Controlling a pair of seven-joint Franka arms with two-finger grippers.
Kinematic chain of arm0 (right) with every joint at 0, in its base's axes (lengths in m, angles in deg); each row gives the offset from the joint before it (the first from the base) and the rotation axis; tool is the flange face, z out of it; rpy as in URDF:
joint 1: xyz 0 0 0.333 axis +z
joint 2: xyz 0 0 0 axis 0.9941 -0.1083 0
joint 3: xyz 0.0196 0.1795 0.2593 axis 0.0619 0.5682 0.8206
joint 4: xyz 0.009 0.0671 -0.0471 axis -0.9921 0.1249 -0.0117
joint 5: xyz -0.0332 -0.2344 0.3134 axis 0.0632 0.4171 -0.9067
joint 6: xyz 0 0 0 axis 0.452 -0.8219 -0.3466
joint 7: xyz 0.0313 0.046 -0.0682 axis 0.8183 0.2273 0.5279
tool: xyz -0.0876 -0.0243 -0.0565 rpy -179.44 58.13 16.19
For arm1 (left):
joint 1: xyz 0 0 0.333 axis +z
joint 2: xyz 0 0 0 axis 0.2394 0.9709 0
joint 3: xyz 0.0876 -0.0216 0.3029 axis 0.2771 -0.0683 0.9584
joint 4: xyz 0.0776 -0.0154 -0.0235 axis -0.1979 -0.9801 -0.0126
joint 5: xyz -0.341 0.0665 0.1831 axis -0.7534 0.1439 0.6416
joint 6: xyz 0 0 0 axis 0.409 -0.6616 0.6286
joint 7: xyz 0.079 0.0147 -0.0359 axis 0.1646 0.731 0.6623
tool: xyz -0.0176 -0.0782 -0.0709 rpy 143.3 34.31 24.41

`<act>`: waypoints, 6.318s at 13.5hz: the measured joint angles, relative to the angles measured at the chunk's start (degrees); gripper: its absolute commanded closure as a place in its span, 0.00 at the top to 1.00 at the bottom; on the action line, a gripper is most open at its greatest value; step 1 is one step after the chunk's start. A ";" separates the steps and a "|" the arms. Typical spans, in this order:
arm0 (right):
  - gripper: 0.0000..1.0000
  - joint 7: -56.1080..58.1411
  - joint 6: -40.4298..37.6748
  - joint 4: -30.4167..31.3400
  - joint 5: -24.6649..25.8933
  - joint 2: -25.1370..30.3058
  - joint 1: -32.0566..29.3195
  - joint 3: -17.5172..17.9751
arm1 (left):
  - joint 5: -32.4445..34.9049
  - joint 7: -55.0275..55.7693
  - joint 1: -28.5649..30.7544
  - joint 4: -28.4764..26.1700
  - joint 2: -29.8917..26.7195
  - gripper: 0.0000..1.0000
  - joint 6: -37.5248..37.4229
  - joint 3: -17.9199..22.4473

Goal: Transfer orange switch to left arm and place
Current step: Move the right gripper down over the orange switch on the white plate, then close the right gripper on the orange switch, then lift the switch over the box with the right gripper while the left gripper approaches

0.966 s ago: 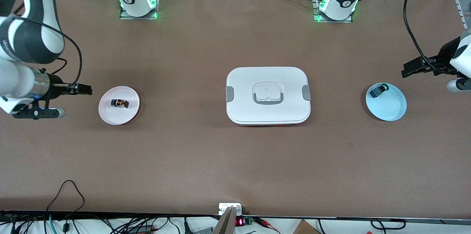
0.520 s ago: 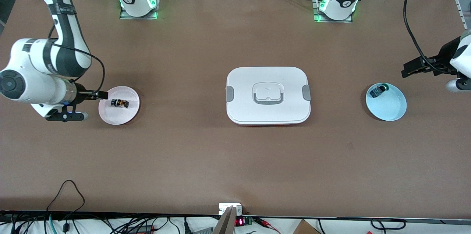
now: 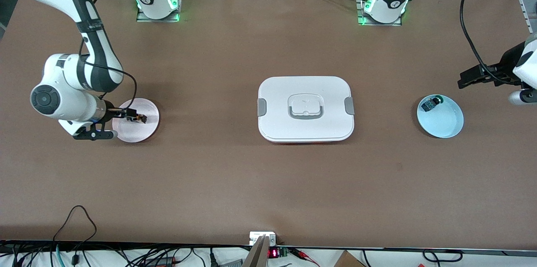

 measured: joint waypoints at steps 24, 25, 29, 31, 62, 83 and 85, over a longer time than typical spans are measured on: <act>1.00 -0.07 12.64 6.38 -0.01 -3.90 1.08 -0.15 | 0.00 0.00 0.01 0.00 0.00 1.00 0.00 0.03; 1.00 -0.07 12.68 6.43 -0.01 -3.90 1.09 -0.16 | 0.00 0.00 0.01 0.00 0.00 1.00 0.00 0.03; 1.00 -0.07 12.74 6.46 -0.01 -3.89 1.08 -0.18 | 0.00 0.00 0.01 0.00 0.00 1.00 0.00 0.03; 1.00 -0.07 12.88 6.83 -0.01 -3.89 1.08 -0.19 | 0.00 0.00 0.01 0.00 0.00 1.00 0.00 0.03; 0.02 -0.01 -21.80 -16.62 -4.20 5.21 2.36 3.10 | 0.00 0.00 -0.06 0.00 0.03 1.00 0.00 0.01; 0.00 66.76 -14.12 -25.35 -57.92 5.36 7.97 7.08 | -45.08 7.37 3.17 -0.11 6.90 1.00 -8.36 0.92; 0.00 74.70 -13.87 -25.24 -65.20 3.62 9.36 7.12 | -53.13 11.03 3.16 -0.11 10.36 1.00 -8.36 0.84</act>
